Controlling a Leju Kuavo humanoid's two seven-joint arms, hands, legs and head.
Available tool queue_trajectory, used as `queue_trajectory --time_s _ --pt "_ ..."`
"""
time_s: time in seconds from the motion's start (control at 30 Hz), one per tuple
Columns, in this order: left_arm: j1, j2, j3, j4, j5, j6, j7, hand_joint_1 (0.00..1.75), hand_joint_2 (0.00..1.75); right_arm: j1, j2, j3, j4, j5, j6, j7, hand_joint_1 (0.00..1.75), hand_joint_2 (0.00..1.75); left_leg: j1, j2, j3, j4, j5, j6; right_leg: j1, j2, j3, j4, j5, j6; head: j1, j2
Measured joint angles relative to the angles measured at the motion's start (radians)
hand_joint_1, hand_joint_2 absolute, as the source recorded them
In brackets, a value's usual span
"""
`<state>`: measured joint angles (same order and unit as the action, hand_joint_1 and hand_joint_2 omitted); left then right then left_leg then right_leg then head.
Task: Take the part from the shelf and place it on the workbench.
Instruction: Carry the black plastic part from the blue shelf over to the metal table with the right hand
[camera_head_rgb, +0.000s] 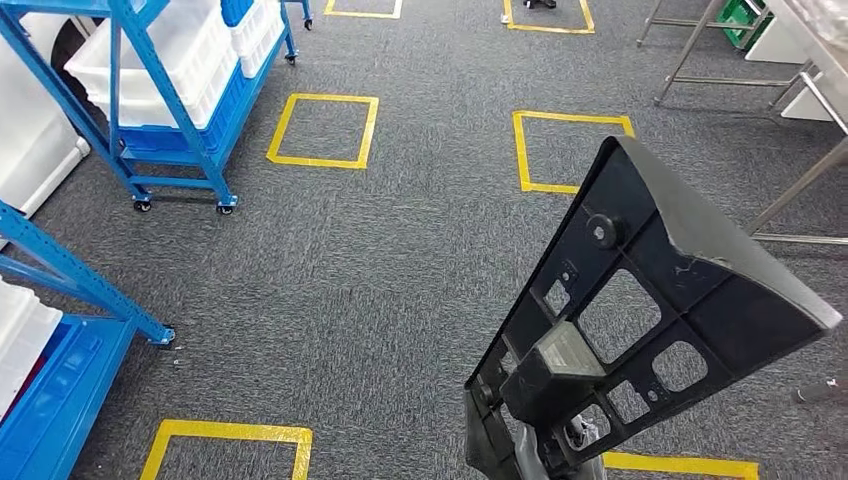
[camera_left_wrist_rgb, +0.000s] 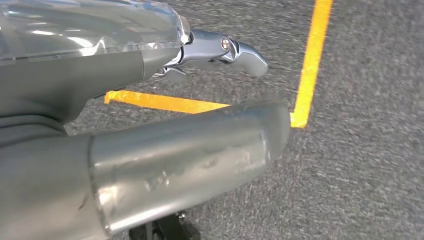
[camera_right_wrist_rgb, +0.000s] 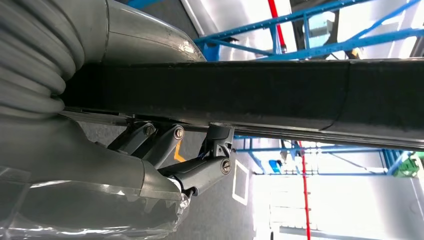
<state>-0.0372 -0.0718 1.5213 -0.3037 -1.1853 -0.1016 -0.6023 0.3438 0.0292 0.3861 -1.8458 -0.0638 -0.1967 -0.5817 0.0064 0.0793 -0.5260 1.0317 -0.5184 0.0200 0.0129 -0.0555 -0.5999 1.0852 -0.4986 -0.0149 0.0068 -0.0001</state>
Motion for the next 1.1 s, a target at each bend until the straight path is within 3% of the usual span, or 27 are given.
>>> queue_trajectory --time_s 0.07,0.13,0.2,0.27,0.33,0.37,0.43,0.5,0.57,0.63,0.7,0.8,0.83,0.87,0.9,0.93,1.0,1.07,1.1 --pt "-0.001 -0.002 0.0 0.0 -0.003 -0.002 0.0 0.0 0.0 -0.001 0.001 0.0 -0.003 0.001 0.0 0.0 1.75 1.75 -0.002 0.019 0.003 -0.001 -0.003 -0.007 0.013 -0.023 0.023 -0.05 0.004 -0.011 0.0 0.0" --pt "-0.004 -0.003 0.0 0.0 -0.007 -0.003 0.0 0.0 0.0 0.002 0.002 -0.001 -0.005 0.002 0.0 0.001 1.75 1.75 -0.002 0.032 0.009 -0.004 -0.007 -0.015 0.012 0.001 0.024 -0.061 0.01 -0.016 0.0 0.0" --pt "-0.006 -0.005 0.0 0.0 -0.008 -0.004 -0.001 0.0 0.0 0.004 0.004 -0.002 -0.006 0.002 0.001 0.002 1.75 1.75 0.0 -0.005 0.004 0.024 -0.03 -0.024 0.003 0.022 0.033 -0.077 0.018 -0.024 -0.001 0.0" --pt "-0.003 -0.005 0.0 0.0 -0.009 -0.004 -0.001 0.0 0.0 0.001 0.007 -0.003 -0.007 0.003 0.001 0.002 1.75 1.75 0.004 -0.057 -0.041 0.126 -0.086 -0.03 -0.002 0.044 0.038 -0.084 0.022 -0.029 -0.004 0.0" --pt "0.002 -0.004 0.0 0.0 -0.009 -0.004 -0.001 0.0 0.0 0.002 0.009 -0.005 -0.007 0.003 0.001 0.004 1.75 1.75 0.006 -0.07 -0.099 0.242 -0.128 -0.036 -0.003 0.07 0.038 -0.082 0.022 -0.03 -0.006 0.0" --pt "0.003 -0.004 0.0 0.0 -0.009 -0.004 -0.001 0.0 0.0 0.004 0.009 -0.006 -0.007 0.004 0.001 0.004 1.75 1.75 0.007 -0.071 -0.113 0.263 -0.124 -0.04 -0.004 0.084 0.038 -0.081 0.022 -0.03 -0.006 0.0" --pt "0.003 -0.004 0.0 0.0 -0.01 -0.004 -0.002 0.0 0.0 0.005 0.01 -0.007 -0.007 0.006 0.0 0.006 1.75 1.75 0.013 -0.079 -0.086 0.191 -0.06 -0.046 -0.009 0.113 0.039 -0.072 0.018 -0.024 -0.006 0.0" --pt "0.003 -0.005 0.0 0.0 -0.012 -0.004 -0.003 0.0 0.0 0.004 0.01 -0.008 -0.008 0.009 0.0 0.009 1.75 1.75 0.022 -0.128 -0.037 0.073 -0.008 -0.051 -0.014 0.14 0.031 -0.053 0.009 -0.011 -0.007 0.0" --pt "0.003 -0.006 0.0 0.0 -0.014 -0.004 -0.005 0.0 0.0 0.005 0.01 -0.009 -0.01 0.014 0.0 0.011 1.75 1.75 0.024 -0.165 -0.02 0.027 -0.002 -0.044 -0.016 0.164 0.016 -0.039 0.007 0.003 -0.009 0.0" --pt "0.001 -0.007 0.0 0.0 -0.016 -0.004 -0.008 0.0 0.0 0.008 0.01 -0.01 -0.012 0.016 -0.001 0.013 1.75 1.75 0.021 -0.148 -0.021 0.023 0.001 -0.028 -0.019 0.186 0.005 -0.039 0.012 0.015 -0.009 0.0" --pt "-0.002 -0.008 -0.001 0.0 -0.018 -0.004 -0.01 0.0 0.0 0.011 0.01 -0.01 -0.014 0.017 -0.003 0.013 1.75 1.75 0.022 -0.123 -0.019 0.014 0.007 -0.014 -0.018 0.161 -0.009 -0.016 -0.002 0.024 -0.004 0.0" --pt "0.0 -0.008 -0.001 0.0 -0.024 -0.004 -0.012 0.0 0.0 0.012 0.01 -0.012 -0.018 0.021 -0.007 0.014 1.75 1.75 0.016 -0.082 -0.017 0.007 0.01 -0.003 -0.017 0.078 -0.089 0.14 -0.083 0.034 0.006 0.0" --pt "0.001 -0.008 -0.001 0.0 -0.026 -0.004 -0.012 0.0 0.0 0.013 0.01 -0.012 -0.018 0.022 -0.008 0.014 1.75 1.75 0.013 -0.067 -0.017 0.007 0.009 -0.001 -0.018 0.068 -0.118 0.195 -0.102 0.035 0.006 0.0" --pt "0.001 -0.008 -0.001 0.0 -0.028 -0.004 -0.012 0.0 0.0 0.015 0.01 -0.013 -0.019 0.023 -0.008 0.014 1.75 1.75 0.011 -0.054 -0.016 0.007 0.007 0.0 -0.018 0.063 -0.133 0.222 -0.104 0.034 0.006 0.0" --pt "0.001 -0.008 -0.001 0.0 -0.029 -0.004 -0.012 0.0 0.0 0.016 0.01 -0.014 -0.019 0.025 -0.008 0.015 1.75 1.75 0.009 -0.04 -0.014 0.007 0.005 0.001 -0.017 0.06 -0.128 0.213 -0.087 0.031 0.006 0.0" --pt "-0.001 -0.009 -0.002 0.0 -0.029 -0.004 -0.013 0.0 0.0 0.017 0.01 -0.015 -0.02 0.027 -0.009 0.015 1.75 1.75 0.007 -0.029 -0.011 0.006 0.003 0.001 -0.015 0.055 -0.104 0.167 -0.056 0.026 0.006 0.0" --pt "-0.004 -0.011 -0.002 0.0 -0.031 -0.004 -0.014 0.0 0.0 0.019 0.01 -0.016 -0.025 0.031 -0.01 0.015 1.75 1.75 0.003 -0.009 -0.002 0.005 -0.003 -0.001 -0.002 0.018 -0.031 0.031 0.002 0.007 0.006 0.0" --pt "-0.005 -0.015 -0.004 0.0 -0.032 -0.004 -0.016 0.0 0.0 0.019 0.011 -0.016 -0.034 0.033 -0.011 0.016 1.75 1.75 0.001 0.01 0.005 0.002 -0.008 -0.007 0.012 -0.011 0.007 -0.043 0.017 -0.008 0.006 0.0" --pt "-0.006 -0.017 -0.004 0.0 -0.033 -0.004 -0.017 0.0 0.0 0.021 0.011 -0.017 -0.037 0.034 -0.011 0.017 1.75 1.75 0.0 0.02 0.008 -0.001 -0.01 -0.011 0.016 -0.009 0.008 -0.05 0.014 -0.012 0.006 0.0"
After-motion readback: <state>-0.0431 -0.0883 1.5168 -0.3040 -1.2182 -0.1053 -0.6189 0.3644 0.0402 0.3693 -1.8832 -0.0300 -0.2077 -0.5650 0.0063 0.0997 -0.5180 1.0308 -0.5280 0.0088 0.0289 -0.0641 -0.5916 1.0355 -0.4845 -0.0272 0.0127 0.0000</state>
